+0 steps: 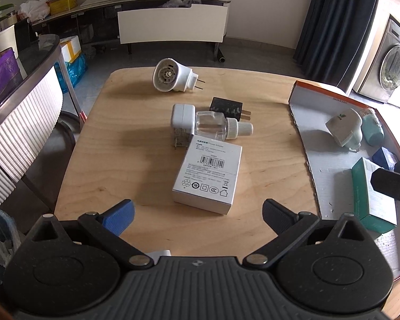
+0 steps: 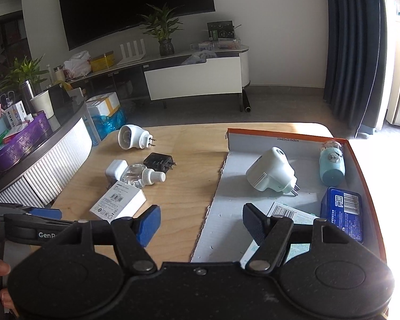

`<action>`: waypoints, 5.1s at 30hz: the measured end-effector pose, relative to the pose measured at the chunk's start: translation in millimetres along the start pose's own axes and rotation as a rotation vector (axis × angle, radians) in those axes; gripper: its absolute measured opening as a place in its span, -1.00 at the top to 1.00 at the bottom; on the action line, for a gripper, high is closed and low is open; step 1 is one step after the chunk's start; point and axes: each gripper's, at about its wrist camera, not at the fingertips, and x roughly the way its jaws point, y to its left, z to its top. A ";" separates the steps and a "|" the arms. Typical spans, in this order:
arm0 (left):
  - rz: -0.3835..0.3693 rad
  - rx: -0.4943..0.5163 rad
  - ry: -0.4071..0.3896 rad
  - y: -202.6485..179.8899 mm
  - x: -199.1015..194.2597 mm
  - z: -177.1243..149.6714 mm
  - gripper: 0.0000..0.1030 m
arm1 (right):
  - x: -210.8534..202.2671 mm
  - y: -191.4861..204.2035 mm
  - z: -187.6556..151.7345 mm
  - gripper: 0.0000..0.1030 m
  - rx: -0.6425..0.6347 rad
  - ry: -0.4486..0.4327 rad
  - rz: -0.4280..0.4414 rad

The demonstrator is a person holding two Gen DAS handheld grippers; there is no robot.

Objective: Organize rigid objects
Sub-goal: 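Grasp the white power adapter box with left tool from the table, then grasp the white square adapter with right tool while left tool holds the adapter box, then carry the adapter box with left tool while right tool carries the white adapter to the box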

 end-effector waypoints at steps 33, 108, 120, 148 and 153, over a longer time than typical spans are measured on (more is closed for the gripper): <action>-0.008 0.051 -0.054 42.1 2.8 14.0 -0.16 | 27.2 85.9 -39.6 -0.58 -0.084 0.167 0.210; -0.203 0.106 -0.167 -110.7 -80.1 -40.4 -0.16 | -99.7 -30.8 -42.7 0.03 0.106 -0.096 -0.156; -0.233 0.174 -0.174 -146.7 -70.1 -32.3 -0.16 | -108.6 -65.2 -46.7 0.03 0.177 -0.115 -0.220; -0.251 0.195 -0.166 -172.7 -48.9 -6.5 -0.16 | -84.8 -94.6 -23.9 0.03 0.193 -0.128 -0.235; -0.259 0.197 -0.166 -177.8 -44.7 -0.3 -0.16 | -81.5 -99.8 -19.2 0.02 0.189 -0.134 -0.238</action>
